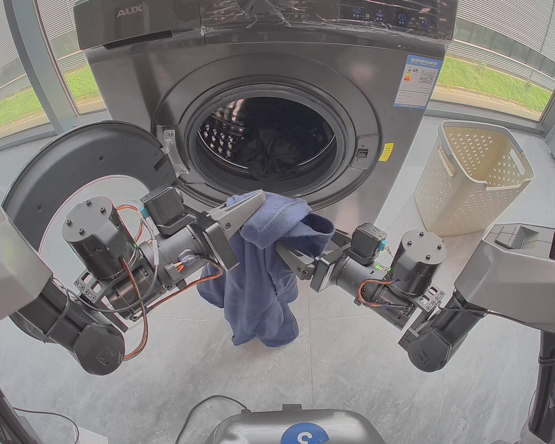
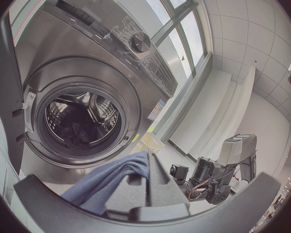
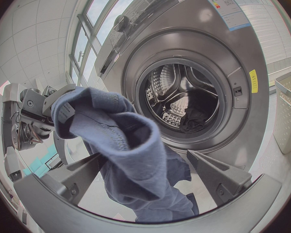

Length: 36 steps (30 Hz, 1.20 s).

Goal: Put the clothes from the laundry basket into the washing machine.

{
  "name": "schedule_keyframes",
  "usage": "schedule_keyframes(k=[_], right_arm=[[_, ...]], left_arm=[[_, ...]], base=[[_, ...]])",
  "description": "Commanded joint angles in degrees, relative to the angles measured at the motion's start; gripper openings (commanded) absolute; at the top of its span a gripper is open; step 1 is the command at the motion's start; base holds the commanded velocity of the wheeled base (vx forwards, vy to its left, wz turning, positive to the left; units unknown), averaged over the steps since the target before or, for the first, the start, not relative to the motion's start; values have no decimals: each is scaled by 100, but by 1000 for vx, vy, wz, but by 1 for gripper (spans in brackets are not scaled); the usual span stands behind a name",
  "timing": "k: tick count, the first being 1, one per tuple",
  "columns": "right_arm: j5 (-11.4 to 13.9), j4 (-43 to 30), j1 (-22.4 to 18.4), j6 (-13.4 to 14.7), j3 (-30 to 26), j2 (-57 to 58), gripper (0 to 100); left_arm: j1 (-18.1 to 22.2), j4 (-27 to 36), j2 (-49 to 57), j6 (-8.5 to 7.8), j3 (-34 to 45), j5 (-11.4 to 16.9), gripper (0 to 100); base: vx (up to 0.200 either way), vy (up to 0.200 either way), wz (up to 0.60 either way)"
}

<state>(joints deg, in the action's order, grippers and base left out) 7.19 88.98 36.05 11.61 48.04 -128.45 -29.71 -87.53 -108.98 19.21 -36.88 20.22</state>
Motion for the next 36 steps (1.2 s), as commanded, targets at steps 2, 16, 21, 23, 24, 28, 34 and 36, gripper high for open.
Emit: schedule_keyframes(k=[2, 16, 21, 23, 24, 28, 34, 36], right_arm=[[28, 67, 43, -36, 82, -110, 0], [1, 67, 69, -106, -673, 945, 0], [-7, 67, 122, -106, -1043, 1340, 0], [-16, 67, 192, -88, -1130, 1472, 0], [-25, 67, 262, -62, -1227, 1569, 0], [-42, 67, 438, -53, -1359, 1753, 0], [-148, 58, 377, -44, -1359, 1894, 0], [-148, 58, 385, -44, -1359, 1903, 0]], left_arm=[[53, -1, -158, 4, -39, -1, 0], [79, 34, -281, 12, -250, -159, 0], [70, 113, -378, 12, -549, -607, 0], [70, 113, -413, 4, -593, -713, 0], [70, 113, -413, 4, -557, -722, 0], [62, 219, -422, 4, -522, -730, 100], [70, 280, -369, 12, -329, -801, 100], [62, 280, -360, -5, -144, -924, 100]], base=[[0, 0, 0], [0, 0, 0], [0, 0, 0], [0, 0, 0], [0, 0, 0], [0, 0, 0], [0, 0, 0], [0, 0, 0]])
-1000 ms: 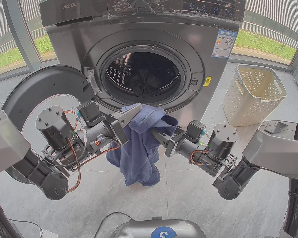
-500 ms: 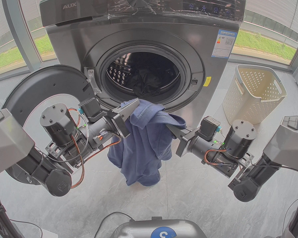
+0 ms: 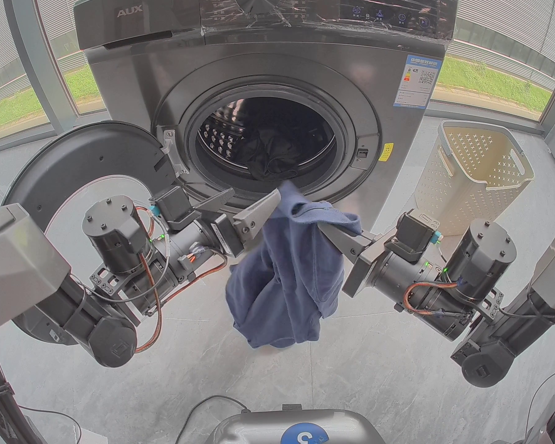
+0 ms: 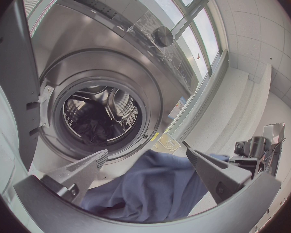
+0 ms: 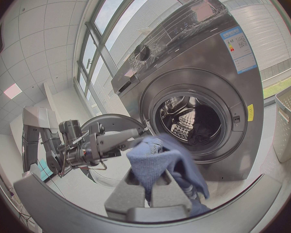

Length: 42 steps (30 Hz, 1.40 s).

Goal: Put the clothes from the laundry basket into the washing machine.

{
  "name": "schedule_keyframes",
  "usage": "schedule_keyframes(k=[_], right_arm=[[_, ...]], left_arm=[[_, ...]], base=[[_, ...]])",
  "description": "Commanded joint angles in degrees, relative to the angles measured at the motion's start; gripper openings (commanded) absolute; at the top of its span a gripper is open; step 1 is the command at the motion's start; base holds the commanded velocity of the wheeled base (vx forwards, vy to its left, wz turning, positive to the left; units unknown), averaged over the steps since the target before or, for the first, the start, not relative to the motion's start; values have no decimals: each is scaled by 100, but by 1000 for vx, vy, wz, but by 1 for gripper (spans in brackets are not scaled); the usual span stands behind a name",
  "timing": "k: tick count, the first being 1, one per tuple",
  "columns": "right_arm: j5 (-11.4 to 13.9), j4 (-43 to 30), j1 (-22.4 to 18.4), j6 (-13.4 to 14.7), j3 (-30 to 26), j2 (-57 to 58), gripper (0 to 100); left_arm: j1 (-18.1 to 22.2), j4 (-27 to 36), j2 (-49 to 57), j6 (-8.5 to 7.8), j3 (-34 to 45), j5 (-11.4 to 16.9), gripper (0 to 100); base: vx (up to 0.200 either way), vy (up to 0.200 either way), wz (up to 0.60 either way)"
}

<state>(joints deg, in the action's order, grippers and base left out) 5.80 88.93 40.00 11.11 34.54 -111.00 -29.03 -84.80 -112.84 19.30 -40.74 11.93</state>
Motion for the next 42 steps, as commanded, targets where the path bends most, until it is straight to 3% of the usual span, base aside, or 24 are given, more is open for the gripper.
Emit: schedule_keyframes(k=[1, 4, 7, 10, 16, 24, 33, 37, 42], right_arm=[[-9, 63, 8, 6, 1, 157, 0], [-27, 63, 43, 14, 53, 140, 0], [-308, 37, 61, 14, 238, 69, 0], [-536, -7, 96, 23, 563, -186, 0], [-633, -25, 105, 58, 827, -528, 0], [-738, -16, 201, 129, 871, -625, 0], [-756, 1, 298, 155, 871, -634, 0], [-765, 10, 342, 164, 862, -634, 0], [-765, 37, 386, 208, 853, -643, 0]], left_arm=[[-33, -19, 16, -31, 356, -148, 100], [-33, -98, 16, -58, 550, -183, 100], [-59, -248, 69, -119, 743, -174, 100], [-358, -353, 271, -392, 1191, -68, 100], [-982, -353, 227, -664, 1692, 301, 100], [-947, -300, -494, -1016, 1130, 292, 100], [-798, -274, -1100, -1033, 189, 37, 100], [-762, -283, -1302, -1174, -57, -25, 100], [-675, -292, -1487, -1200, -452, -350, 100]], base=[[0, 0, 0], [0, 0, 0], [0, 0, 0], [0, 0, 0], [0, 0, 0], [0, 0, 0], [0, 0, 0], [0, 0, 0], [0, 0, 0]])
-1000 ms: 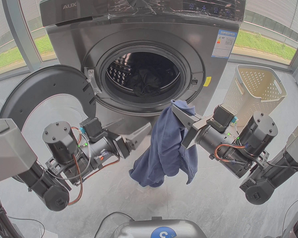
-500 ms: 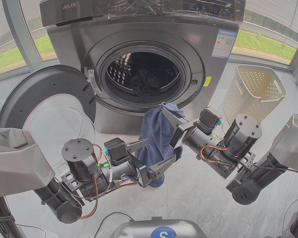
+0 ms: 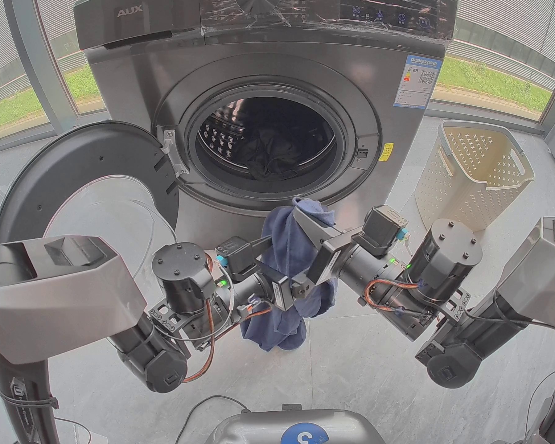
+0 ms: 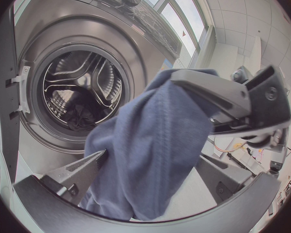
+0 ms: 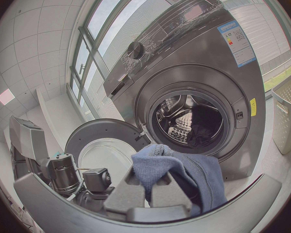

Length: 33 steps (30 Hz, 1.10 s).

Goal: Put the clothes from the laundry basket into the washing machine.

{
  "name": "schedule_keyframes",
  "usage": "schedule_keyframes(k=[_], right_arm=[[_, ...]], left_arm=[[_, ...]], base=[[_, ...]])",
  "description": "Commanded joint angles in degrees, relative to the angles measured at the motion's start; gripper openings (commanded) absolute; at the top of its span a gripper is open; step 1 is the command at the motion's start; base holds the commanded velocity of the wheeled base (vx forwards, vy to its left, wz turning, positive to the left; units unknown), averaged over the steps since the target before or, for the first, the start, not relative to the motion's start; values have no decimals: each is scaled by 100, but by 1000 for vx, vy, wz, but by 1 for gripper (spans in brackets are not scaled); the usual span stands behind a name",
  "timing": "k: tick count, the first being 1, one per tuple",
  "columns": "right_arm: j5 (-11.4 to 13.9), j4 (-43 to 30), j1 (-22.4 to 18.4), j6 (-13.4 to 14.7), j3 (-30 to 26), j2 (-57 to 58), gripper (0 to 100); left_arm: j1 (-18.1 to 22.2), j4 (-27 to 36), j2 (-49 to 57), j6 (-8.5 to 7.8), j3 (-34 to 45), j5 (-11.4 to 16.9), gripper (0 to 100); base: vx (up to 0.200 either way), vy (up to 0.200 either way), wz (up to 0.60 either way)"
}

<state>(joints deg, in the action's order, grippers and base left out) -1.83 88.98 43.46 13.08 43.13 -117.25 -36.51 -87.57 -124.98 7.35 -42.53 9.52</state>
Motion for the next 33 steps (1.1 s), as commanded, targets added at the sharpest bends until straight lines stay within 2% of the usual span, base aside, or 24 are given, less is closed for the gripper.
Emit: schedule_keyframes(k=[1, 2, 8, 15, 16, 18, 21, 24, 25, 26, 27, 28, 31, 33], right_arm=[[-2, 32, 49, 10, -15, -17, 0], [-2, 32, 57, 10, -15, -8, 0], [-11, 32, 75, 37, -24, -17, 0], [-2, 41, 84, 116, -77, -8, 0], [-2, 49, 84, 142, -94, -8, 100], [-2, 49, 84, 169, -103, 0, 100], [16, 49, 75, 256, -569, 132, 100], [113, 49, -13, 221, -1395, 457, 100], [113, 49, -13, 221, -1395, 457, 100], [174, 49, -48, 204, -1650, 492, 100], [271, 49, -215, 160, -2037, 536, 100], [306, 49, -347, 107, -2169, 519, 100], [359, 49, -602, -95, -2353, 466, 100], [359, 49, -725, -130, -2327, 413, 100]], left_arm=[[92, -15, -282, -6, -335, -152, 100], [118, -15, -282, -6, -396, -223, 0], [162, -6, -273, -6, -607, -434, 0], [92, 3, -62, -23, -361, -416, 0], [83, 11, -53, -32, -317, -407, 0], [83, 11, -53, -41, -291, -407, 0], [188, 11, -44, -67, -326, -398, 0], [417, 20, 114, -67, -370, -354, 0], [417, 20, 114, -67, -370, -354, 0], [434, 38, 219, -67, -370, -337, 0], [452, 108, 378, -58, -370, -249, 0], [461, 152, 483, -50, -370, -214, 0], [425, 328, 764, -41, -370, -187, 0], [399, 407, 923, -32, -379, -187, 0]], base=[[0, 0, 0], [0, 0, 0], [0, 0, 0], [0, 0, 0], [0, 0, 0], [0, 0, 0], [0, 0, 0], [0, 0, 0], [0, 0, 0], [0, 0, 0], [0, 0, 0], [0, 0, 0], [0, 0, 0], [0, 0, 0]])
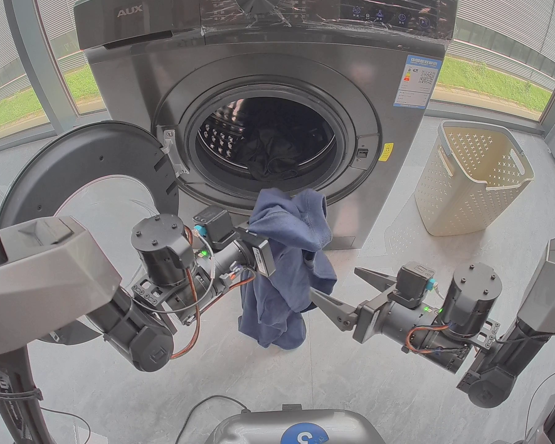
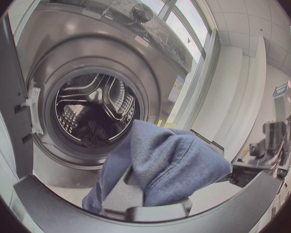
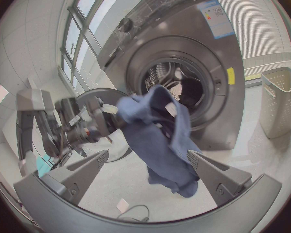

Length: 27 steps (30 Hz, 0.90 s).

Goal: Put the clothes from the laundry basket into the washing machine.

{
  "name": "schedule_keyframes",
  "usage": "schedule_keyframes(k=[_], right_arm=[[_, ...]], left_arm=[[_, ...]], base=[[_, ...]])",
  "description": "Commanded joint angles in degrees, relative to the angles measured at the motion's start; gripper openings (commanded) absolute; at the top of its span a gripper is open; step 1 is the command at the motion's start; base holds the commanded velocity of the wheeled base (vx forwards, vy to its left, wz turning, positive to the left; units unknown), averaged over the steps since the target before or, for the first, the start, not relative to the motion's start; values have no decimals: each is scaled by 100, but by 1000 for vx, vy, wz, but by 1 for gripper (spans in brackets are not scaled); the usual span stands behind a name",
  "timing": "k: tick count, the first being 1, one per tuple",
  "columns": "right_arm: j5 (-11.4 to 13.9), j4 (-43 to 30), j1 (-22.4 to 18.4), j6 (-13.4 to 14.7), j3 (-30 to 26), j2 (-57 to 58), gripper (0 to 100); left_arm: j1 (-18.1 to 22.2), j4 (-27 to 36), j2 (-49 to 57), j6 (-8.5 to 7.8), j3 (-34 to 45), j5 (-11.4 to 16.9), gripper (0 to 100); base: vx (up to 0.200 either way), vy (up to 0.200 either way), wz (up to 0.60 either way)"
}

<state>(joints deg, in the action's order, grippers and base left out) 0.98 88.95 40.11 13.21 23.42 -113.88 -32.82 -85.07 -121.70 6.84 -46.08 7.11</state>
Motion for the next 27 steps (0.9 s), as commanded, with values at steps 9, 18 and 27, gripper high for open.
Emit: schedule_keyframes(k=[9, 18, 27], right_arm=[[-10, 52, -583, -153, 383, -582, 100], [-36, 52, -741, -135, 1147, -1268, 100], [-36, 52, -943, -135, 1877, -1813, 100]], left_arm=[[-120, 157, 955, 37, 205, 45, 0], [-216, 113, 1069, 37, 319, 54, 0], [-322, 52, 1166, 37, 539, 45, 0]], base=[[0, 0, 0], [0, 0, 0], [0, 0, 0]])
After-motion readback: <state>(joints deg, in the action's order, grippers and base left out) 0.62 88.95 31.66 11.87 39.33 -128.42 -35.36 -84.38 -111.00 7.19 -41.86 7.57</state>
